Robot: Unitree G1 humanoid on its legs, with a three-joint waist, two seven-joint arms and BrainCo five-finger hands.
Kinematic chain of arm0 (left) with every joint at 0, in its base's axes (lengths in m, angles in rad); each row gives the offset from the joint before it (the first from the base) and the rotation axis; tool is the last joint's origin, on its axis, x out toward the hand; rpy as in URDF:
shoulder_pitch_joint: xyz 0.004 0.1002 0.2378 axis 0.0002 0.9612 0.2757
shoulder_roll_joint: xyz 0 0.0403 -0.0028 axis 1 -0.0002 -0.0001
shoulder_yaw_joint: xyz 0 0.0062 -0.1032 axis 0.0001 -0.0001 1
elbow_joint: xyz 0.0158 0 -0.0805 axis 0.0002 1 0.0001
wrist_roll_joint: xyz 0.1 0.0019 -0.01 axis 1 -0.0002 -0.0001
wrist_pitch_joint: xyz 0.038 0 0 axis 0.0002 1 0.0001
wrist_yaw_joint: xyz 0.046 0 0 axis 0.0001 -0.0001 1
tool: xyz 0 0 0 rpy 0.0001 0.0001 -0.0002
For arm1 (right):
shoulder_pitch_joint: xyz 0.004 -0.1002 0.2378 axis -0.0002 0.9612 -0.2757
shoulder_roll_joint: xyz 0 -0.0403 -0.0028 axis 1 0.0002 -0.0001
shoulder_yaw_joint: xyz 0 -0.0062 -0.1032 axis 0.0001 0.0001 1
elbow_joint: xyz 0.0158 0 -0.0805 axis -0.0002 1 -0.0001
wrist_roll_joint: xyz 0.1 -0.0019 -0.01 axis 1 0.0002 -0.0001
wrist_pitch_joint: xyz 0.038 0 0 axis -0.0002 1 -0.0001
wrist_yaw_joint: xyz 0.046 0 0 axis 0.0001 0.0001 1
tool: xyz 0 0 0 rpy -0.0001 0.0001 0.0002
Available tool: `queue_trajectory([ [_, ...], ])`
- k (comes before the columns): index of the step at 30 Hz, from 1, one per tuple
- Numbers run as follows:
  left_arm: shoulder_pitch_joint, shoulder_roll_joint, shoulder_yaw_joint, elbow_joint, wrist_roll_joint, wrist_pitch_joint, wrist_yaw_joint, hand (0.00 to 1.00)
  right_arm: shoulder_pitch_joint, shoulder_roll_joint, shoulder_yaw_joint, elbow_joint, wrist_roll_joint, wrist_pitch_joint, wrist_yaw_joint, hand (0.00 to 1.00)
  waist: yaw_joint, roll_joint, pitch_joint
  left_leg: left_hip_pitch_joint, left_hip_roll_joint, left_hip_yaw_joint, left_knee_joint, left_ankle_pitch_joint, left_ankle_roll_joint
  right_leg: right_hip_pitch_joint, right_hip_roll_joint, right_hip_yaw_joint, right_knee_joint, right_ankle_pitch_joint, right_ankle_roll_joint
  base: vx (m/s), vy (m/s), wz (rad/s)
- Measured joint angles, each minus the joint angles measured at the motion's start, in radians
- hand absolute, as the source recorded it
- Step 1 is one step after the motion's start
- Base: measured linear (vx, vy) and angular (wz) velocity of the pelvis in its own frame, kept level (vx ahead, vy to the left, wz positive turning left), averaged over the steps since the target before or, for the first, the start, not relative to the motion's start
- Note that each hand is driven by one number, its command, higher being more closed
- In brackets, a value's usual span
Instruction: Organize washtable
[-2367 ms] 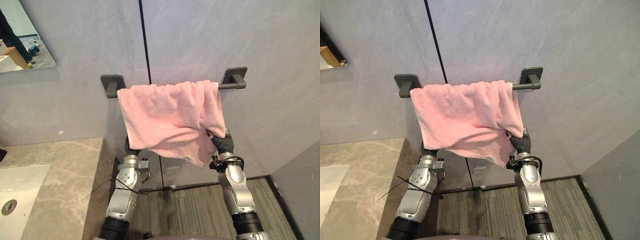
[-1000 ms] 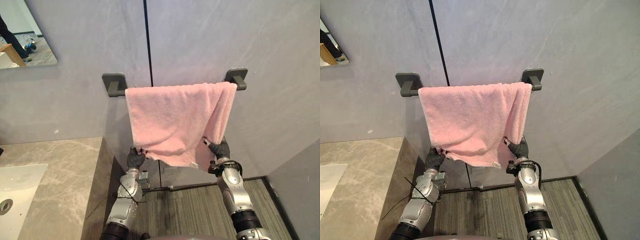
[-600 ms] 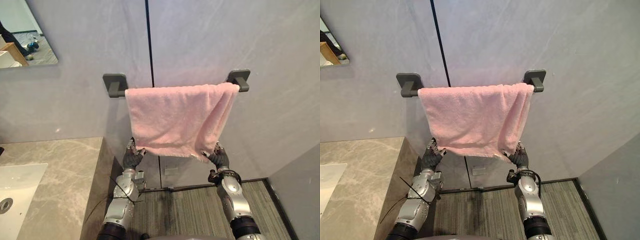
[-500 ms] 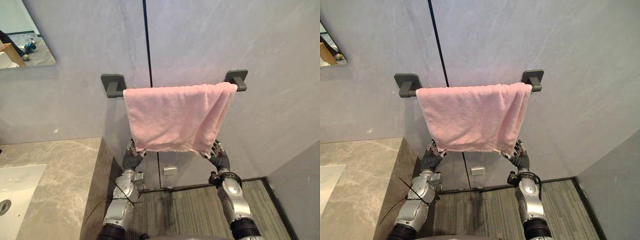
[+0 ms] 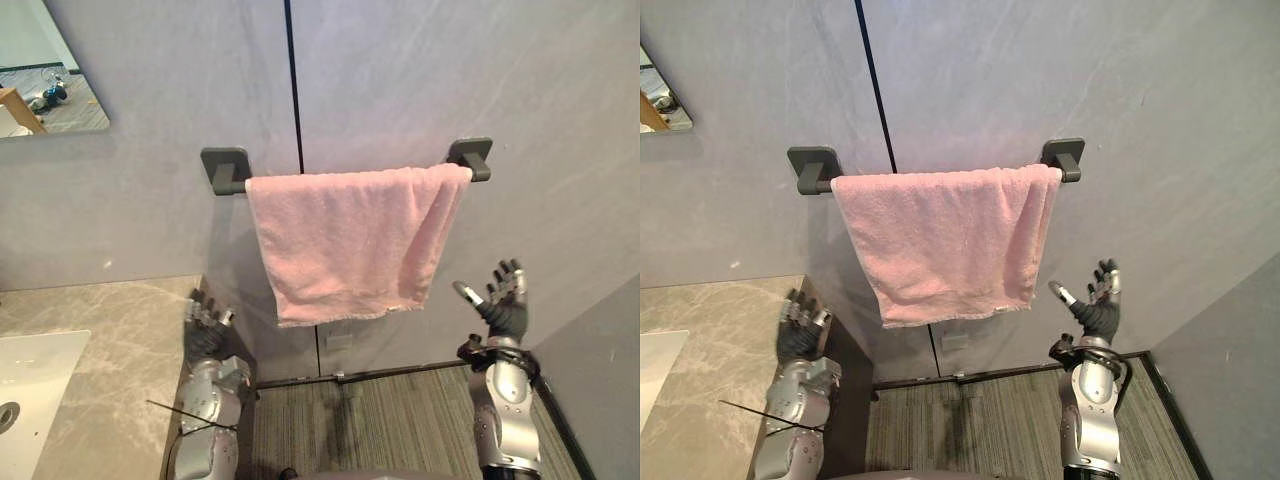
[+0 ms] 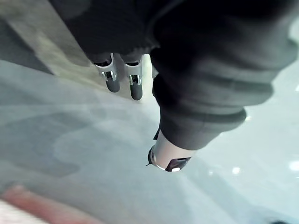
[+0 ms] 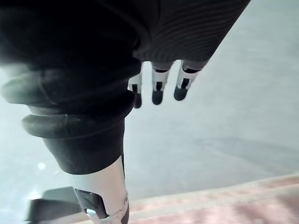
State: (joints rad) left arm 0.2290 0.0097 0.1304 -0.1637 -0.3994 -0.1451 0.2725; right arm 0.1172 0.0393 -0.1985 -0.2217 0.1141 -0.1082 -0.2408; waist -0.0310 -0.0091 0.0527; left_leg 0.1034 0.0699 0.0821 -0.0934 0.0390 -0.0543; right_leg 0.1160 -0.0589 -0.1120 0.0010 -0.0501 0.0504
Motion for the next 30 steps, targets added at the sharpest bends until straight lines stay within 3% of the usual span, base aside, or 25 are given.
queue_trajectory([
  [3,-0.001,-0.001,0.015,-0.092,0.001,-0.018,0.006,0.0,-0.004,0.0,-0.004,-0.076,-0.006,-0.006,0.002,0.0,0.003,0.0,0.0,0.001,-0.001,-0.001,0.0,0.0,0.0,0.0,-0.005,0.0,0.0,0.0,0.0,0.0,0.0,0.0],
  [6,-0.007,-0.001,0.028,-0.223,0.006,-0.052,0.012,0.0,-0.032,-0.002,-0.002,-0.147,-0.007,-0.041,0.009,0.0,0.007,0.001,0.0,0.005,-0.002,-0.002,0.0,0.0,0.0,0.002,-0.006,0.0,0.004,-0.001,0.001,-0.01,-0.002,0.0],
  [10,-0.017,0.005,0.007,-0.346,0.01,-0.1,-0.002,0.0,-0.081,-0.022,0.038,-0.203,0.005,-0.074,0.07,0.0,0.007,0.009,-0.004,0.016,-0.006,-0.004,0.0,0.0,0.001,0.006,-0.009,0.002,0.015,-0.005,0.004,-0.05,-0.004,0.0],
  [14,-0.049,0.036,-0.125,-0.4,-0.031,-0.124,-0.085,0.0,-0.104,-0.073,0.151,-0.238,0.061,-0.103,0.181,0.0,0.009,0.025,-0.011,0.02,-0.013,-0.016,0.005,0.0,0.002,0.014,-0.01,-0.006,0.02,-0.006,0.005,-0.06,-0.008,0.06],
  [21,-0.126,0.084,-0.418,-0.41,-0.12,-0.124,-0.254,0.0,-0.136,-0.123,0.368,-0.219,0.134,-0.117,0.356,0.0,-0.007,0.031,-0.012,0.031,-0.016,-0.016,0.003,0.0,0.002,0.018,-0.012,-0.004,0.022,-0.009,0.01,-0.04,-0.005,0.0],
  [30,-0.173,0.097,-0.541,-0.206,-0.197,-0.063,-0.374,0.0,-0.124,-0.199,0.416,-0.03,0.151,-0.077,0.465,0.0,-0.01,0.032,-0.012,0.032,-0.016,-0.002,0.003,-0.004,0.008,0.014,-0.011,0.009,0.015,-0.008,0.01,0.0,-0.008,-0.04],
])
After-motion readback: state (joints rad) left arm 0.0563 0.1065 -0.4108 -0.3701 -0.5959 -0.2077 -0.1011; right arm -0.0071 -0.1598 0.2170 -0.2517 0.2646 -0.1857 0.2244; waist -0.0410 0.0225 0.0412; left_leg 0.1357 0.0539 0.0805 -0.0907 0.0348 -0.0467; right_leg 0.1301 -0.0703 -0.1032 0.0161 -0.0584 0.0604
